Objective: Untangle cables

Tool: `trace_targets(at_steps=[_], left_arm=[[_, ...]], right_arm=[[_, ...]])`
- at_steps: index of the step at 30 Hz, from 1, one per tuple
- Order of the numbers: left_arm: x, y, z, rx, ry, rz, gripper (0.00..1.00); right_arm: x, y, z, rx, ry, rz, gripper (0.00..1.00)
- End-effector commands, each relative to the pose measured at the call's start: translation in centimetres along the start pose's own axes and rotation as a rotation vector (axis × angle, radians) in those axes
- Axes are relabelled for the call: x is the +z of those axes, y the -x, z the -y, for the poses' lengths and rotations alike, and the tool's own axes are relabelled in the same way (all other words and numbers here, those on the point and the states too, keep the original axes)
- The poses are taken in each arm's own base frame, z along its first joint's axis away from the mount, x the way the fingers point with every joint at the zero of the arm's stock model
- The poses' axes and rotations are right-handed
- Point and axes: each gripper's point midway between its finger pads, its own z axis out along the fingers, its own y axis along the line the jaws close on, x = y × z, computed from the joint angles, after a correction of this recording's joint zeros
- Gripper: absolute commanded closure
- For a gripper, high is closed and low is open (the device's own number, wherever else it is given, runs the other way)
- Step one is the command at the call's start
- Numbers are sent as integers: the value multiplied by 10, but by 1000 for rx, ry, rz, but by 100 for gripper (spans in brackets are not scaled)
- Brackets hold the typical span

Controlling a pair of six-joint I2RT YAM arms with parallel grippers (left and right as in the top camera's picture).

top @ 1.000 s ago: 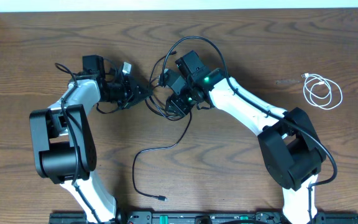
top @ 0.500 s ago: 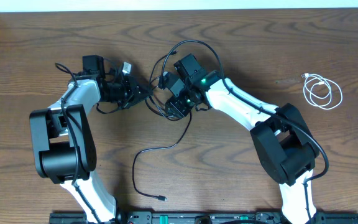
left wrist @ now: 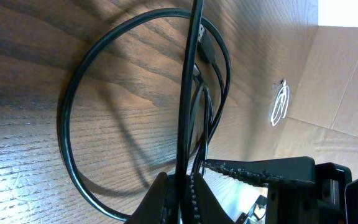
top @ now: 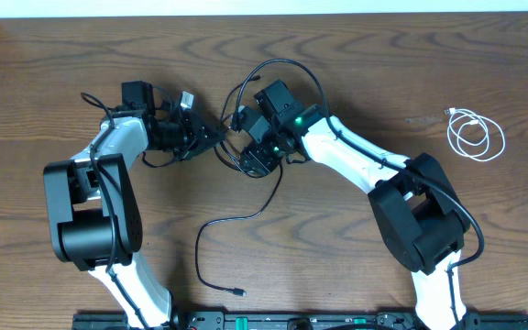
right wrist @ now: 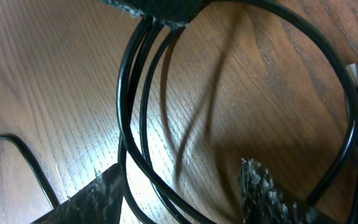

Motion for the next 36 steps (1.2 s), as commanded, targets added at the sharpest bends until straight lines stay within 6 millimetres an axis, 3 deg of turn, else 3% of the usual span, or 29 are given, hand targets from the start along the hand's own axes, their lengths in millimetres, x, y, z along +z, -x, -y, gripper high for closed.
trace_targets(at_steps=[1, 7, 10, 12, 14, 15, 19, 21, 22, 25, 28, 32, 36], left_arm=[[0, 1, -4, -3, 15, 6, 92], [-2, 7, -22, -4, 120, 41, 92], [-5, 10, -40, -18, 220, 69, 92], [-8, 12, -51, -28, 287, 85, 46], [-11, 13, -59, -42, 336, 97, 28], [-11, 13, -61, -52, 346, 102, 27], [-12, 13, -62, -56, 349, 103, 26], [-12, 13, -62, -56, 349, 103, 26], [-12, 13, -62, -56, 349, 102, 26], [-12, 13, -62, -58, 350, 101, 26], [-12, 13, -62, -58, 350, 101, 25], [-12, 13, -62, -58, 350, 101, 25], [-12, 13, -62, -58, 350, 101, 25]], right_arm=[[4, -4, -4, -12, 11, -10, 44], [4, -1, -3, -18, 9, 3, 45], [5, 3, -5, -26, 8, 15, 55], [6, 4, -7, -29, 11, 16, 59], [7, 4, -8, -34, 6, 16, 61], [8, 4, -7, -31, -8, 14, 64], [3, -2, 32, 153, -241, -3, 80], [-2, -7, 52, 284, -367, 5, 79], [-7, -12, 63, 365, -433, 12, 73], [-14, -25, 76, 545, -535, 22, 75], [-8, -36, 70, 666, -505, 12, 79], [11, -58, 43, 770, -403, -47, 86], [34, -74, 21, 759, -323, -62, 91]])
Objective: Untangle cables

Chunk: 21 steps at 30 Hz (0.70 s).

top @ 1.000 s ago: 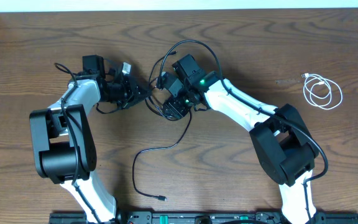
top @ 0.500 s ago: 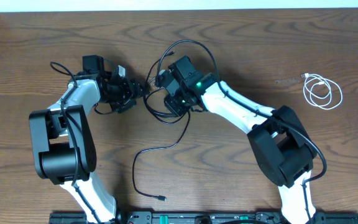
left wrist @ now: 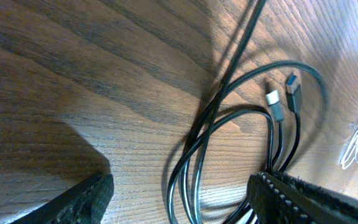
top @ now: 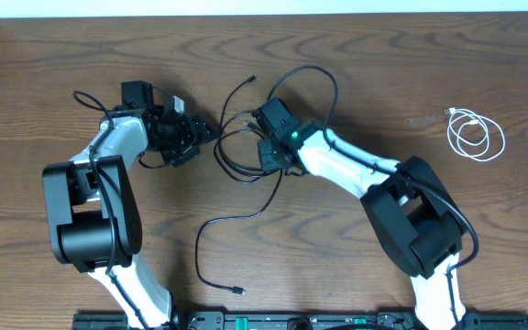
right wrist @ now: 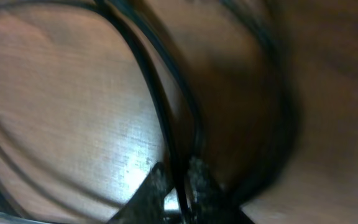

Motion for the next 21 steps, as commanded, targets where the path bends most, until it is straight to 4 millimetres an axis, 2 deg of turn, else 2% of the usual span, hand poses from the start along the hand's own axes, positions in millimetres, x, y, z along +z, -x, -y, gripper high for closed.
trace_targets(at_steps=[1, 2, 5, 9, 12, 16, 21], left_arm=[[2, 1, -15, -17, 67, 8, 25], [2, 0, -15, -17, 67, 8, 25], [2, 0, -15, -17, 67, 8, 25], [2, 0, -15, -17, 68, 8, 25], [2, 0, -15, -17, 68, 8, 25], [2, 0, -15, -19, 68, 6, 25], [2, 0, -15, -19, 68, 5, 25]], right_arm=[[21, -47, -13, 47, 53, -94, 94], [22, -47, -17, 40, 63, -86, 98], [22, -42, -33, 15, 113, -52, 99], [15, -35, -75, -158, 276, 10, 99], [10, -34, -98, -234, 351, 40, 97], [7, -32, -109, -299, 379, 78, 97], [2, -17, -113, -380, 392, 137, 97]])
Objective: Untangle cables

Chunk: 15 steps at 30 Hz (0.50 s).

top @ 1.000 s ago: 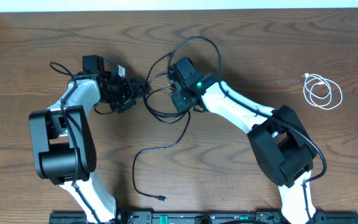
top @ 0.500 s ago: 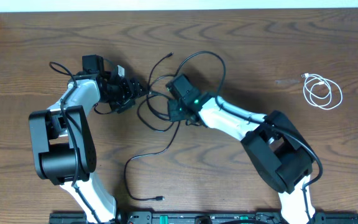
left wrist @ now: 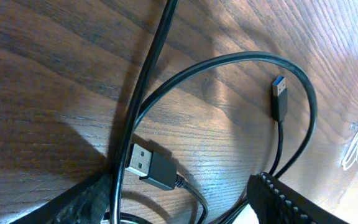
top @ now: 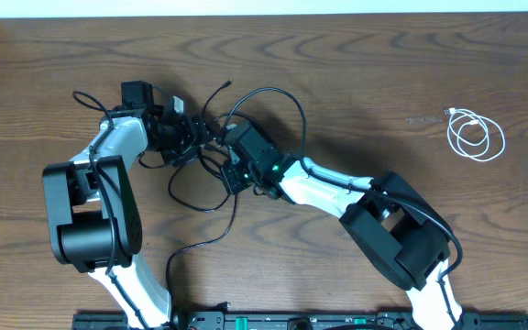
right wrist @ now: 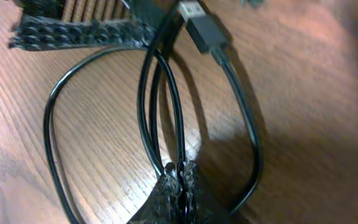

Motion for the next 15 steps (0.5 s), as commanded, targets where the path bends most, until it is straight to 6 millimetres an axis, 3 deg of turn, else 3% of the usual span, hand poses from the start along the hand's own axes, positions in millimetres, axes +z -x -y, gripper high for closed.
trace_targets(at_steps=[1, 7, 15], left_arm=[[2, -1, -15, -19, 65, 3, 25], [2, -1, -15, -19, 65, 3, 25], [2, -1, -15, -19, 65, 3, 25]], right_arm=[[0, 4, 3, -80, 12, -3, 97], [-21, 26, 16, -162, -5, -77, 88], [-30, 36, 34, -228, -34, -78, 33]])
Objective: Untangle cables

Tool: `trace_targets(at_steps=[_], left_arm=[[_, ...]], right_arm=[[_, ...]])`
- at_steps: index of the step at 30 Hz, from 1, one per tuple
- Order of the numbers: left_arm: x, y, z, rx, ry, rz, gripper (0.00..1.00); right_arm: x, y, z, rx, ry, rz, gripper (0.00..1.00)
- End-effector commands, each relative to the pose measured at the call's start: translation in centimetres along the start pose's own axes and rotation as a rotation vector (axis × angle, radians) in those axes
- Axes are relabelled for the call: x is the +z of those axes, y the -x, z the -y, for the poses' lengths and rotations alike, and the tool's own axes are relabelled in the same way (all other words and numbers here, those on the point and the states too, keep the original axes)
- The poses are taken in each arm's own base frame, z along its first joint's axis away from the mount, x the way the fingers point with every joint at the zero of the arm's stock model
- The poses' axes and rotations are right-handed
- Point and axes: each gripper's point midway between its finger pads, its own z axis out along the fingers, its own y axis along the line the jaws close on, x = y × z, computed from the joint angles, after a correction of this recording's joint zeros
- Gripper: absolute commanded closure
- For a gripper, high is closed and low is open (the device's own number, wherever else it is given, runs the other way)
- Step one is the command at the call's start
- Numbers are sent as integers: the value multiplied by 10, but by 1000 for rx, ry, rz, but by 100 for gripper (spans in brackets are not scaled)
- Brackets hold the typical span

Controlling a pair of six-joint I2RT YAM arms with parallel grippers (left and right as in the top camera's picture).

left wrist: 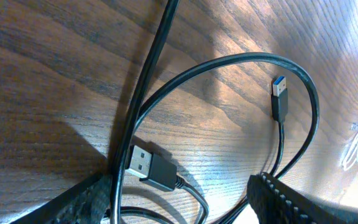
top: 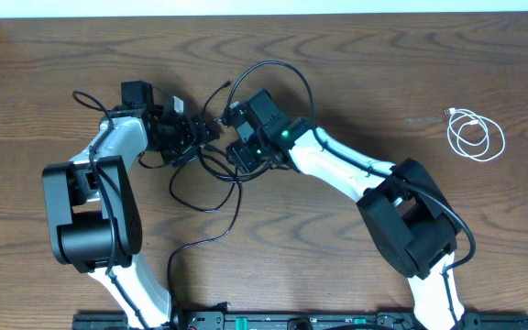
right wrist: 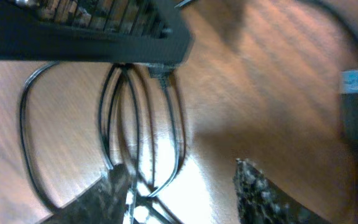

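Observation:
A tangle of black cable (top: 211, 179) lies in loops between the two arms, with a tail running toward the front edge. My left gripper (top: 205, 134) (left wrist: 179, 208) is open low over it: a black USB plug (left wrist: 145, 165) and several strands lie between its fingers (left wrist: 291, 199), and a blue-tipped plug (left wrist: 280, 97) lies farther out. My right gripper (top: 238, 158) (right wrist: 185, 199) stands open just right of the left one. Cable loops (right wrist: 123, 118) pass by its left finger (right wrist: 114, 193); it grips nothing. The view is blurred.
A coiled white cable (top: 474, 136) lies apart at the far right of the wooden table (top: 356, 257). The two arms' heads are close together at the back middle, and the left gripper's body shows at the top of the right wrist view.
My right gripper has opened and let go of the black cable, and its head sits slightly farther right and back. The left gripper and the plugs beneath it are unchanged.
First my left gripper was shut on a black strand, with the right one open around the loops. Then the left was open and the right shut on the cable. The right then held the bundle close to the left gripper, its tail shifted left. Now both are open.

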Motion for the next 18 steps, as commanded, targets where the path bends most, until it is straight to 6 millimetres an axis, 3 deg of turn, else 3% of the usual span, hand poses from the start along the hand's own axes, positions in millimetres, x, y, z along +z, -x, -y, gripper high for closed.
trace_targets(at_steps=[1, 2, 5, 18], left_arm=[[2, -1, -15, -19, 63, 2, 25], [2, -1, -15, -19, 63, 2, 25], [2, -1, -15, -19, 63, 3, 25], [2, -1, -15, -19, 63, 3, 25]], right_arm=[[-2, 5, 3, -60, -17, 11, 27], [-2, 5, 6, -59, -34, 12, 24], [-1, 3, 22, -61, -132, 9, 1], [11, -4, 25, -69, -167, -5, 1]])
